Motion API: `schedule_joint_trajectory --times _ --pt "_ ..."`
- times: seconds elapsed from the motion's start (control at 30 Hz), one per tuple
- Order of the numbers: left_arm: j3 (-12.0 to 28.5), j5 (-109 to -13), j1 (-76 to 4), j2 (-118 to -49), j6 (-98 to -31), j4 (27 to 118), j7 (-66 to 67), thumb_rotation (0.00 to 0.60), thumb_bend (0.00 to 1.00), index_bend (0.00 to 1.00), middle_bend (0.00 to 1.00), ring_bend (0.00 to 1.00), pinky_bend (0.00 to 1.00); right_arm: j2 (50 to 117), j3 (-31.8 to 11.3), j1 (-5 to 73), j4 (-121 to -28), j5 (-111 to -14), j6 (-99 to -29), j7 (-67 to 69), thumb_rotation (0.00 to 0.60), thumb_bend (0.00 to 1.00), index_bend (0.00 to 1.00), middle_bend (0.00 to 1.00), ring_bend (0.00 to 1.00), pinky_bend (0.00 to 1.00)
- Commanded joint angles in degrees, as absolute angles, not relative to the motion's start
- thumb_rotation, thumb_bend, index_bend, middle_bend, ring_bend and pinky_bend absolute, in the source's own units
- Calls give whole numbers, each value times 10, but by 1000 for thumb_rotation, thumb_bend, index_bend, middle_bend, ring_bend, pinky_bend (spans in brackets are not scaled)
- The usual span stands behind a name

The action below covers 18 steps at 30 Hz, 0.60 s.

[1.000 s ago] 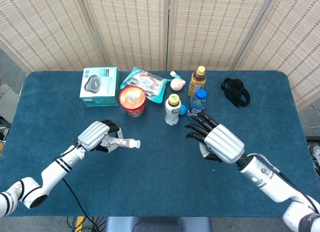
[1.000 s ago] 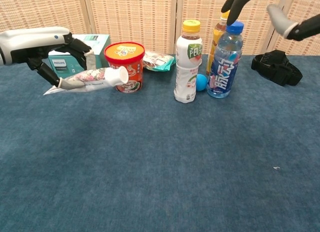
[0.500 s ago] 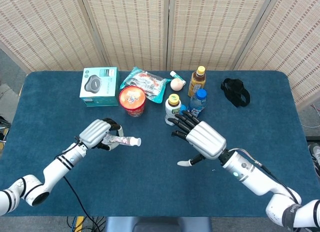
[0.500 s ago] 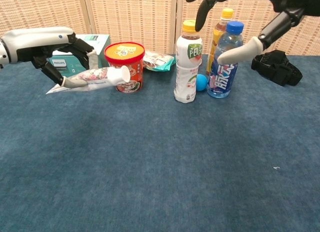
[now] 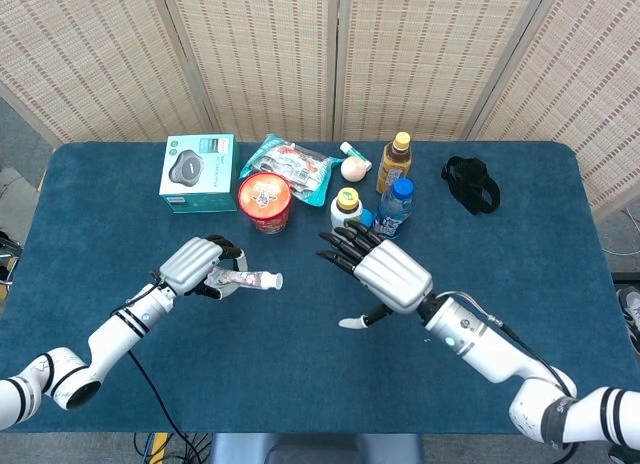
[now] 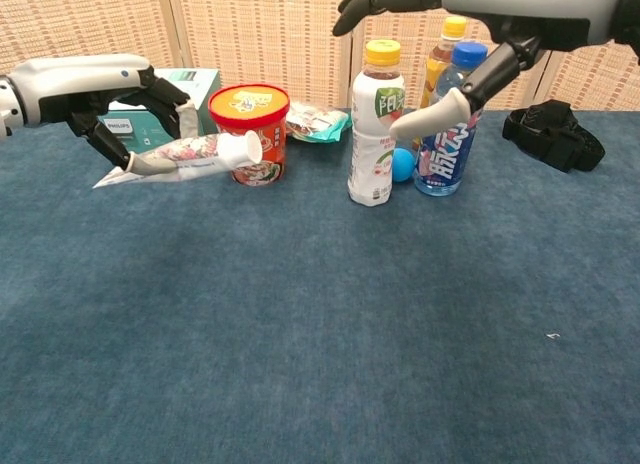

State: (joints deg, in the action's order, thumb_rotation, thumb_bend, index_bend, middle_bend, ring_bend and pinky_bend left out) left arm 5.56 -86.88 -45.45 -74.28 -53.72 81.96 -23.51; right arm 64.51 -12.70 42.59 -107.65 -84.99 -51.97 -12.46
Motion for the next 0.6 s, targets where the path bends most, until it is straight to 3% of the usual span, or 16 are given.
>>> schedule_joint_trajectory --times 0.03,0.17,0.23,0.6 --pt "55 -869 -455 -742 -538 820 -234 600 470 587 551 342 240 648 -128 432 -1077 -841 -516 -132 268 0 177 0 0 0" --pt "55 -868 -455 -740 -539 821 -234 600 470 587 551 342 241 652 -127 439 -1073 -833 -514 -142 269 0 370 0 0 0" --pt "56 -868 -454 -740 -541 822 -235 600 470 587 550 342 240 654 -125 442 -1072 -830 -514 -144 268 0 415 0 0 0" --pt "55 -866 -455 -739 -540 822 -241 600 470 587 551 343 240 675 -121 458 -1065 -820 -513 -159 269 0 439 0 0 0"
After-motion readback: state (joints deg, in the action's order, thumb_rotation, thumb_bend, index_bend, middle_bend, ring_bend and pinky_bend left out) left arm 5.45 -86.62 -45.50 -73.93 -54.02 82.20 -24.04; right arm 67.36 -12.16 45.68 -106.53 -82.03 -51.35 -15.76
